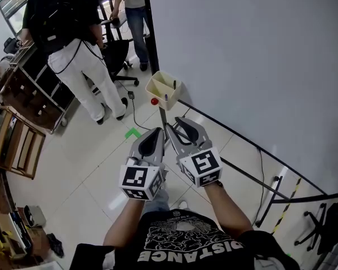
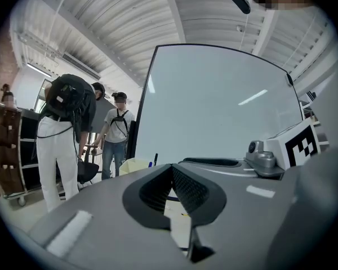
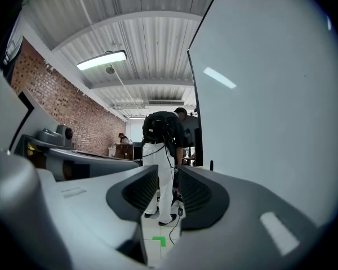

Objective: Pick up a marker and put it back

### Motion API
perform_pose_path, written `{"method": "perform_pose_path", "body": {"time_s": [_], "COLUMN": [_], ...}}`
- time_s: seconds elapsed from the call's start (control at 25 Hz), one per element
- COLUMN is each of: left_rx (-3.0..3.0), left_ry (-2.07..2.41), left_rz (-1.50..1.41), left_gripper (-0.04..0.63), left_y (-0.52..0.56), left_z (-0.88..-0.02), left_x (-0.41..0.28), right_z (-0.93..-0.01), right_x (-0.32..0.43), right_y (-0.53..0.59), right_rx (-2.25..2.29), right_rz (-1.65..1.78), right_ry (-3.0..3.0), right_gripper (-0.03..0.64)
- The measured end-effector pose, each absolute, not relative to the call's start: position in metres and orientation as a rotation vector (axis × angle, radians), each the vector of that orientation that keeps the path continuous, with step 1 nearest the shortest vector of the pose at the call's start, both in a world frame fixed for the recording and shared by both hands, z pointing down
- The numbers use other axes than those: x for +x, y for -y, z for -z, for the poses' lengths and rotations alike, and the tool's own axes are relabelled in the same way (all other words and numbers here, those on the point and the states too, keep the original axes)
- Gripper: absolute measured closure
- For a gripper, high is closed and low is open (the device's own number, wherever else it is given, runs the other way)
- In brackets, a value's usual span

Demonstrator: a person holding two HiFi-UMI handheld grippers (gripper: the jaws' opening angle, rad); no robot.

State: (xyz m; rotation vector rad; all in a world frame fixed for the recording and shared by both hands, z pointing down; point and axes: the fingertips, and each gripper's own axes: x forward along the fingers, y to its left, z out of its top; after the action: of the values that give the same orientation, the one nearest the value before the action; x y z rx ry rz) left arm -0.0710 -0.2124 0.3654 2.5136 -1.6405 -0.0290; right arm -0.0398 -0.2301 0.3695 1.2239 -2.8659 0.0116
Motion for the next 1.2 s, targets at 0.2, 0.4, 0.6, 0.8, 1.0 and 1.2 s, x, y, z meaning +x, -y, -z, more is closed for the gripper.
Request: {"method": "perform_pose_path", "body": {"time_s": [0.2,0.4,0.6,0.8,1.0,1.2], "left_rx": [2.519,2.514,2.537,2.538,2.536,2.531], "left_ry": [1.63,1.625,1.6,1.595,1.584,1.577], "left_rz": [0.026,0.03,0.024,0.02,0.01,0.001], "left_gripper": [0.589,0.589,0.589,0.589,0.589,0.589], "left_y": [0.238,0.267,0.291,0.306,0.321,0.33], "left_z": [-0.369,-0.369,-0.369,-0.369,-0.376,-0.38], "left_x": [-0.079,-0.088,-0.092,-0.1,-0.102,-0.105], "right_z": [-0.376,-0.384,-0.389,-0.396,-0.407,-0.414], "right_x": [-0.048,-0.055,-0.059,-0.066,-0.069,-0.075], "right_y": [0.259,0.289,0.316,0.334,0.35,0.36], "right_rx": [1.244,1.264,1.298,1.299,1.302,1.294], "right_rz": [-0.021,-0.022,-0.029,-0.033,-0.051,-0.06], "right_ry": [2.843,2.815,2.788,2.768,2.754,2.741], "right_gripper": [0.506,0.487,0.486,0.471,0.471,0.472]}}
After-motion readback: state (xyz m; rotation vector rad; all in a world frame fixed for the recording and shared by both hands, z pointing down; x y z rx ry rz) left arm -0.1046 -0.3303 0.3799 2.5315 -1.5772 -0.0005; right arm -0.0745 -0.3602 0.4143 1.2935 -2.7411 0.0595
